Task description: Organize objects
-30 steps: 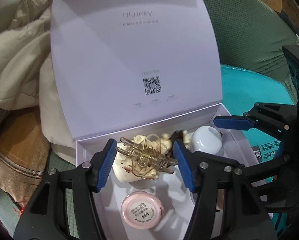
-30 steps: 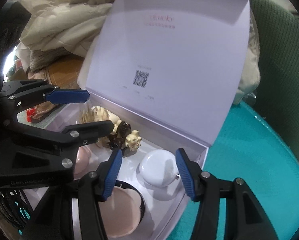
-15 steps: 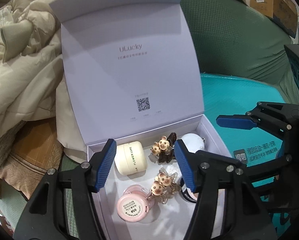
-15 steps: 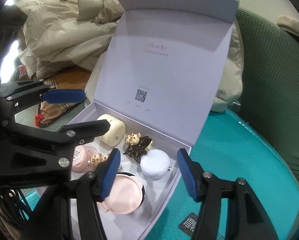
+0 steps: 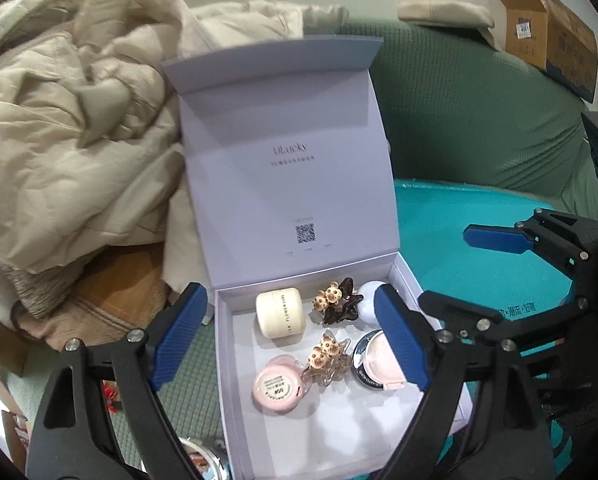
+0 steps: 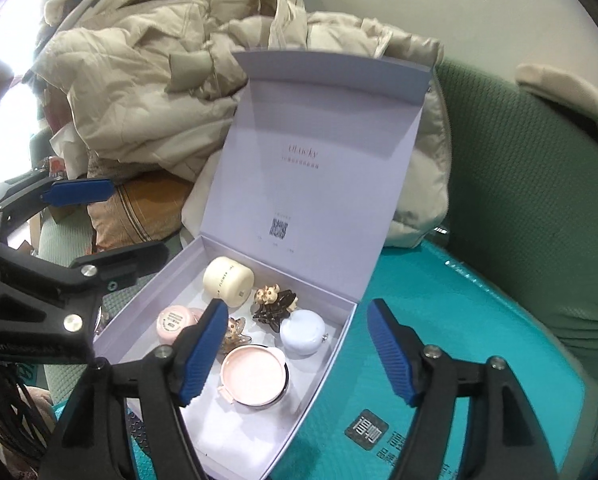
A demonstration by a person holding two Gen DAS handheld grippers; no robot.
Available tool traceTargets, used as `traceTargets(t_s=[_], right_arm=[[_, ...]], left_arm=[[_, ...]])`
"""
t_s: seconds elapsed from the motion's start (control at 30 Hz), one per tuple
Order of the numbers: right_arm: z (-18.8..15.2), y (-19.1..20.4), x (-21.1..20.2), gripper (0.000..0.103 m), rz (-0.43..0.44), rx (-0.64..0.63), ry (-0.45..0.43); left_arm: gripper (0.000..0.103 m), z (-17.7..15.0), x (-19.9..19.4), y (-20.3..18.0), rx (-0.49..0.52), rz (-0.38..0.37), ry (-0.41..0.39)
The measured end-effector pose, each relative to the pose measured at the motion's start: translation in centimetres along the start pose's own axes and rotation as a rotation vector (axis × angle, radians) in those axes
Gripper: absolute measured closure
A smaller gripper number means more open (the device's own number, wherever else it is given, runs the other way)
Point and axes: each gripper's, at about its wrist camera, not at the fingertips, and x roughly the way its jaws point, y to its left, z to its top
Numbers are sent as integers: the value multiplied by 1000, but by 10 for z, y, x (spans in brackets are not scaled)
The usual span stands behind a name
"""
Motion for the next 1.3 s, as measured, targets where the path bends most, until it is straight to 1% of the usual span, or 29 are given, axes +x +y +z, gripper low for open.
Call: traceTargets(t_s=[0.13, 0.4, 0.6, 0.9, 0.97, 1.13, 1.3], right_arm=[[-1, 6, -20, 26, -4, -1, -20], [-3, 20, -59, 24, -8, 0, -57], [-9, 29, -85, 21, -6, -2, -81], [-26, 49, -114, 18, 3, -15, -83], [-32, 53, -117, 17, 7, -15, -75], [-48, 62, -123, 17, 6, -20, -61], [-65, 63, -123, 17, 11, 6, -40]], left_arm=[[16, 3, -35, 6, -18, 33, -16], [16, -5, -86, 15, -83, 87, -37], [16, -15, -122, 14, -86, 126, -65], [15, -37, -160, 11, -104, 160, -59], [15, -44, -168, 11, -111, 169, -68], [14, -63, -176, 12, -145, 179, -48], [13, -84, -181, 10, -159, 186, -27]])
